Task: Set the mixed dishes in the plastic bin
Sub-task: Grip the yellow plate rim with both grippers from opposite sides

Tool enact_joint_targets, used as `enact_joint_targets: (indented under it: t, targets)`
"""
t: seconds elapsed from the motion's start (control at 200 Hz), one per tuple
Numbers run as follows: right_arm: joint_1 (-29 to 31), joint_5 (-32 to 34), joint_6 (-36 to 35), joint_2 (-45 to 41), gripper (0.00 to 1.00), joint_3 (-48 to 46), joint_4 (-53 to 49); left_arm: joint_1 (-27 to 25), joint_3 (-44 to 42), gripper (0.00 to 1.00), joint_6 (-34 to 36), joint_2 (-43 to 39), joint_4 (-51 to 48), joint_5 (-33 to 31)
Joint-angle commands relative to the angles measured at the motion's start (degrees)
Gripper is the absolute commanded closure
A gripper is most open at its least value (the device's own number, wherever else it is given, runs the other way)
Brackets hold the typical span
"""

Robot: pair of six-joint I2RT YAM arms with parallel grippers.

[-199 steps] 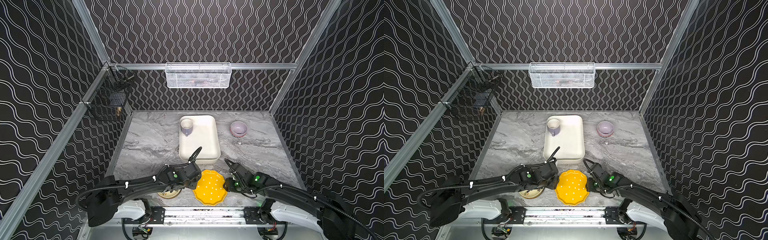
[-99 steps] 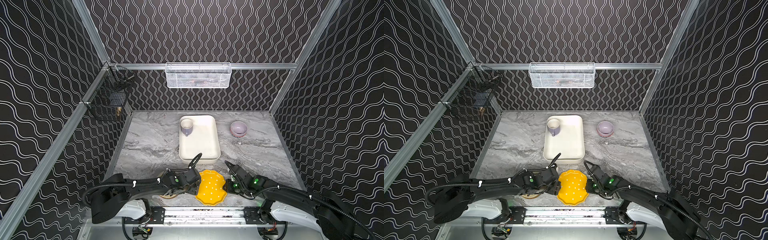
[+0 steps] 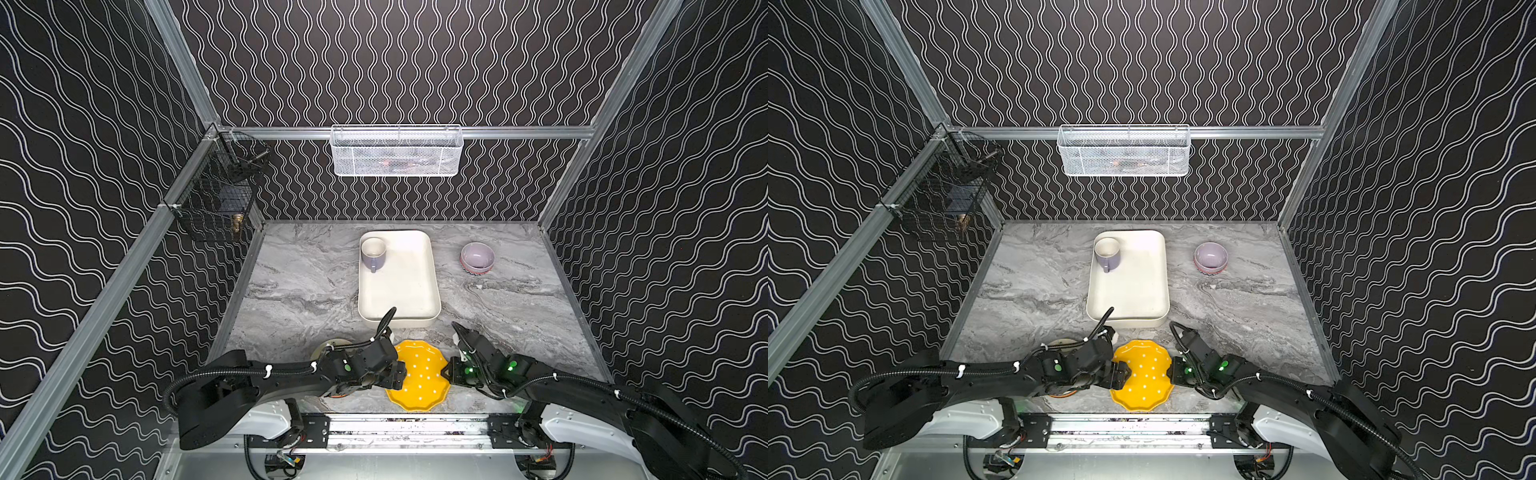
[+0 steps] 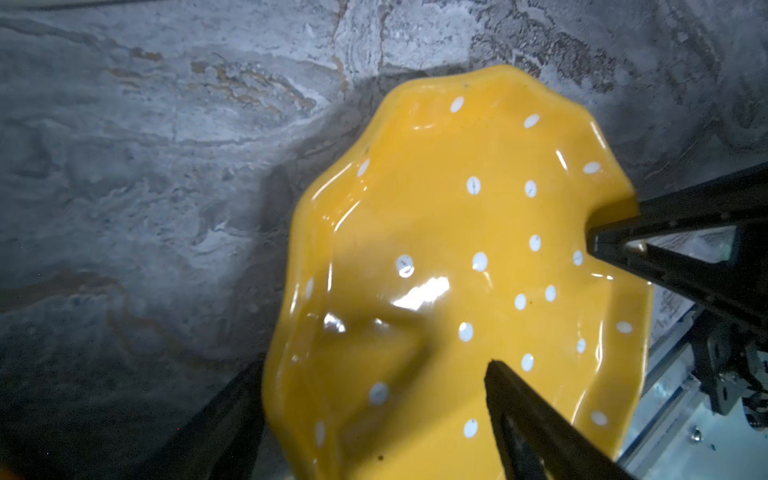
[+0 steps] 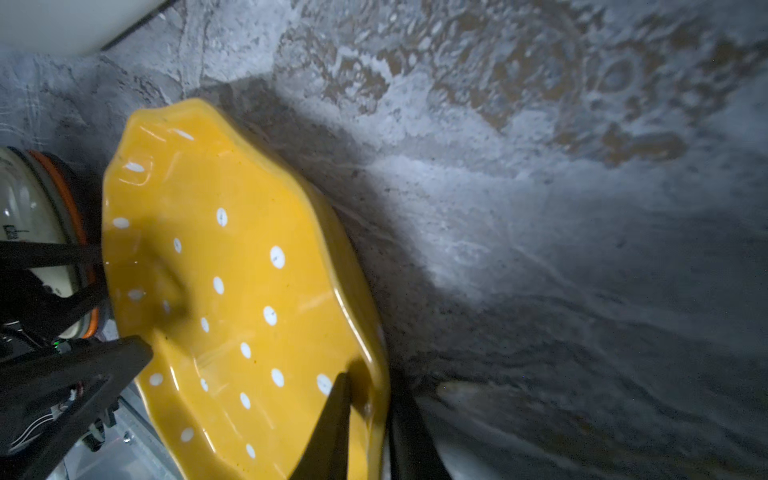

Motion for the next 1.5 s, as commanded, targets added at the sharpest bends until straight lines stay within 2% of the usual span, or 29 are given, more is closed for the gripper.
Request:
enact_joint_targets:
  t: [0.0, 0.14, 0.335, 0.47, 0.876, 1.061, 1.496]
  targets:
    - [0.1, -0.9, 1.0, 0.9, 0.82, -1.2, -1.9, -0.1, -1.4, 0.16, -3.1, 1.1, -0.8, 4.3]
    - [0.0, -1.2, 1.6, 3.0, 0.82, -2.3, 0.1, -0.1, -3.0, 0.17, -4.4, 3.1, 3.9, 6.6]
    - [0.0, -1.4, 1.6, 5.0, 0.82, -2.1, 1.7, -0.1, -4.2, 0.25, -5.8, 5.4, 10.7, 10.9]
    - [-0.2, -1.8, 1.6, 7.2, 0.82, -2.1, 3.6, -0.1, -3.2, 0.29, -5.1, 6.1, 11.3, 12.5]
    - [-0.6, -3.2, 1.1, 8.4, 0.82, -2.3, 5.0, -0.1, -4.2, 0.34, -6.4, -0.8, 12.3, 16.7]
    - [-0.6, -2.5, 1.0, 7.1, 0.81, -2.4, 3.7, -0.1, -5.1, 0.44, -7.9, -1.9, 15.1, 18.7]
    - [-0.6, -4.4, 0.3, 7.2, 0.81, -1.1, 4.1, -0.1, -4.2, 0.44, -8.5, -2.8, 18.1, 21.8]
